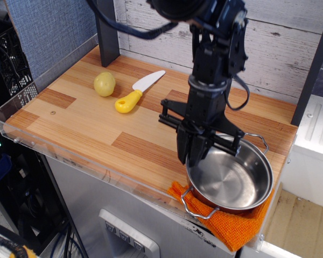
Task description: Place the pot above the napkin to the right of the knife.
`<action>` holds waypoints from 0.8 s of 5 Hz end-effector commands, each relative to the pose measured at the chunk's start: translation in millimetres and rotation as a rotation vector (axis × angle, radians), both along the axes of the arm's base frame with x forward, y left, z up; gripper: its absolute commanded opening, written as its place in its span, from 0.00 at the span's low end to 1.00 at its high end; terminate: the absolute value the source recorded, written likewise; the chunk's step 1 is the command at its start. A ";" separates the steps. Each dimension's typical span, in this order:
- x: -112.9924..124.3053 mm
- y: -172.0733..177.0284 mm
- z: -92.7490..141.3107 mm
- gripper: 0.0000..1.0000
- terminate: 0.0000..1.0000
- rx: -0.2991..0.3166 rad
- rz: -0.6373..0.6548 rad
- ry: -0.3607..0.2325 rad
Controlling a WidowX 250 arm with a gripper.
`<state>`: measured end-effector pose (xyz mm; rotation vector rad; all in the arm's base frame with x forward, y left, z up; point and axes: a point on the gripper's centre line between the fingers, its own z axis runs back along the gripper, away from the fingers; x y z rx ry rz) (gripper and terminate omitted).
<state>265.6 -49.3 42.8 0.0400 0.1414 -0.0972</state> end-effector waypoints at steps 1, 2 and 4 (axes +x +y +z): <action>13.6 10.0 37.3 0.00 0.00 -0.061 0.003 -0.102; 31.2 13.9 60.7 0.00 0.00 -0.123 0.022 -0.163; 67.6 28.1 69.8 0.00 0.00 -0.155 0.091 -0.222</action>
